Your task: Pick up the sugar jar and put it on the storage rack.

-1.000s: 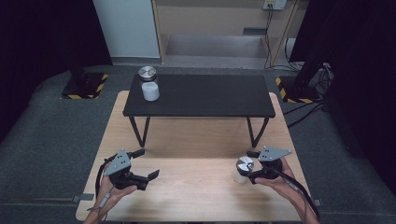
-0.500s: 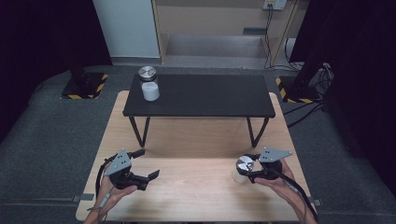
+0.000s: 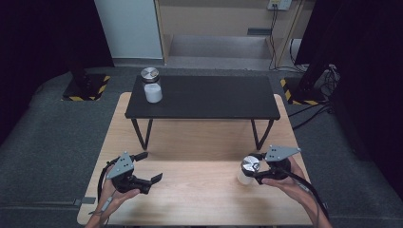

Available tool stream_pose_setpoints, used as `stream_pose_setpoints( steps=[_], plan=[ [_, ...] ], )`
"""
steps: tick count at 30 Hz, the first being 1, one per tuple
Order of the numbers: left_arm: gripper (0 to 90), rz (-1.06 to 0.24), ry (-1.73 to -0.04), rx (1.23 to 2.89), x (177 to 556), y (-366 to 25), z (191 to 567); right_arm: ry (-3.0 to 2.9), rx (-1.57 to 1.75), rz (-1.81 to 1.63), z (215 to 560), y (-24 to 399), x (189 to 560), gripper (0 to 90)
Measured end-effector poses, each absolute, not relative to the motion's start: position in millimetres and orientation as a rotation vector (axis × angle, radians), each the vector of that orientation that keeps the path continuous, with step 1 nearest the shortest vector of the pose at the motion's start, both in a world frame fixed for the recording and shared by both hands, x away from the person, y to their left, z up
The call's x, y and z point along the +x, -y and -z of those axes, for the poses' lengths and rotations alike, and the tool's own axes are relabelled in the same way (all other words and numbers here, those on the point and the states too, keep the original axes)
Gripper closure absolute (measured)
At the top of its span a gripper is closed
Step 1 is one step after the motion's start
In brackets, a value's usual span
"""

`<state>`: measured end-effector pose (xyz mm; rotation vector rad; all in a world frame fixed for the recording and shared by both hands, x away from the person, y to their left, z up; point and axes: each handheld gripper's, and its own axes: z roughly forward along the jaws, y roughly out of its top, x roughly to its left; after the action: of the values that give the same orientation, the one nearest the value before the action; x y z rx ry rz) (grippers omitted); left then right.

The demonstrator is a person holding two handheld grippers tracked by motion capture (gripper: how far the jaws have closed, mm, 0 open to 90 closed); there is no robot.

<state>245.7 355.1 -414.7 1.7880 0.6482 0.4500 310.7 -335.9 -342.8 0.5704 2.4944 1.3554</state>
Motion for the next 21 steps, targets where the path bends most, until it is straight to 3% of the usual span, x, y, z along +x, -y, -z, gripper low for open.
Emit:
stream_pose_setpoints(
  steps=[21],
  plan=[
    [2.9, -0.441, -0.648, 1.791, 246.0, -354.6, 414.9, -2.525, 0.369, -1.365, 171.7, 327.6, 335.1, 34.6]
  ],
)
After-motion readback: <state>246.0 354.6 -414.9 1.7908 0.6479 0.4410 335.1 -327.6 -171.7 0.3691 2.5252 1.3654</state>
